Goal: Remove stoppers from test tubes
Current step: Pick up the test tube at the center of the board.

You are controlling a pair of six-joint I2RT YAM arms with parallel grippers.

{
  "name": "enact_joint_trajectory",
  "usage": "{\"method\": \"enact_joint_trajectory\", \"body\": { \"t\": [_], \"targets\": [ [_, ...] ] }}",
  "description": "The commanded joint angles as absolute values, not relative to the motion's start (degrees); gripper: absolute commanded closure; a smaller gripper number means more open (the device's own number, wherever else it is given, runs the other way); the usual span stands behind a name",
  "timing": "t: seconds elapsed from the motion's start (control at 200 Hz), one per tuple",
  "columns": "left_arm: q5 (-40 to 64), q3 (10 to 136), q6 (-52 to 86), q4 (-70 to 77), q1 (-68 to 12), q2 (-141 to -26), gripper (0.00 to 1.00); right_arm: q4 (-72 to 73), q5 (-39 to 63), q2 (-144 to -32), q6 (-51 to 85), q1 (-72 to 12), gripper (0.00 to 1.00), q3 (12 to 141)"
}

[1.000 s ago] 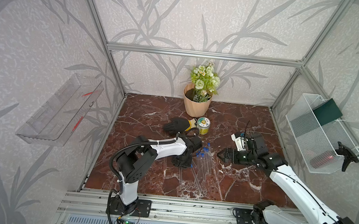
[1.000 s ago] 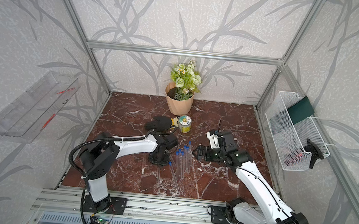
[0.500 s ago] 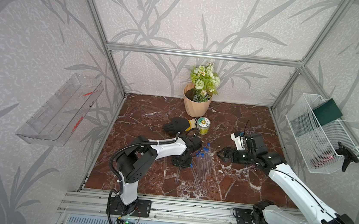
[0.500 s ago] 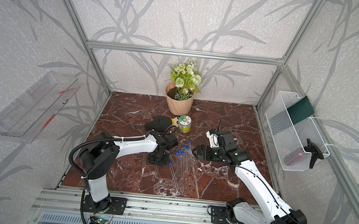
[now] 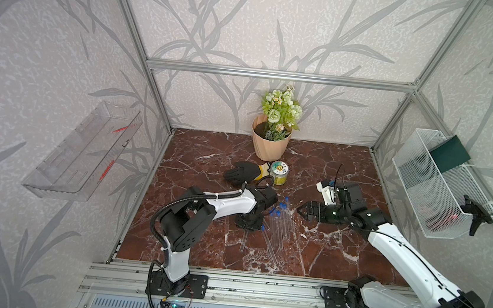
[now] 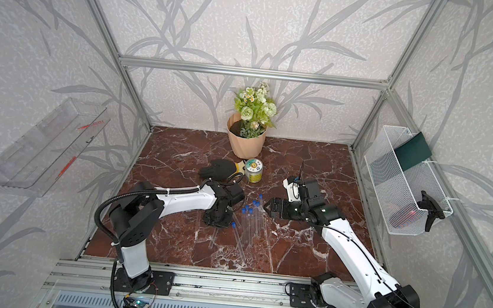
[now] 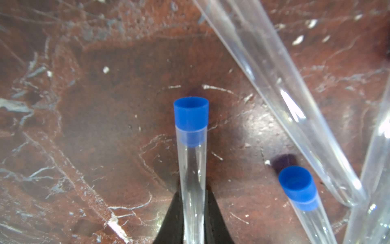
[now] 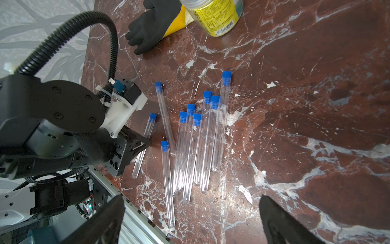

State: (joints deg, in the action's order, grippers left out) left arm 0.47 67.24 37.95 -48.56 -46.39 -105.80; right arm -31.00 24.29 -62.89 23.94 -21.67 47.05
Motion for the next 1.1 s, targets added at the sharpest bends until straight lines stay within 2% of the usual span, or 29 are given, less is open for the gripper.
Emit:
{"method": "enact_joint_trajectory", "body": {
  "t": [0.0,0.385,0.46,0.61,0.785,1.095],
  "targets": [
    [-0.2,67.3,37.3,-50.0,-46.6,-105.6,0.87,-29.8,25.2,-63.2,23.3,-21.4,0.01,46.4],
    [-0.9,66.9,36.4,-47.4,-46.6,-101.1,0.88,-30.0,25.6,-61.4,23.5,-21.1,0.01,45.5],
    [-1.1,66.5,36.3,-46.9,-46.6,-100.3,0.92,-30.0,26.0,-61.3,23.4,-21.0,0.01,44.9],
    [-1.0,65.4,35.7,-45.2,-46.6,-98.4,0.92,-29.5,27.4,-61.1,23.4,-20.8,0.01,44.4],
    [-0.1,62.8,32.5,-41.2,-46.6,-93.0,0.93,-28.6,29.2,-60.6,23.2,-20.7,0.01,44.3],
    [10.0,57.1,25.9,-30.9,-46.6,-80.0,0.94,-22.4,35.2,-60.2,24.9,-20.7,0.0,42.5]
  ]
}}
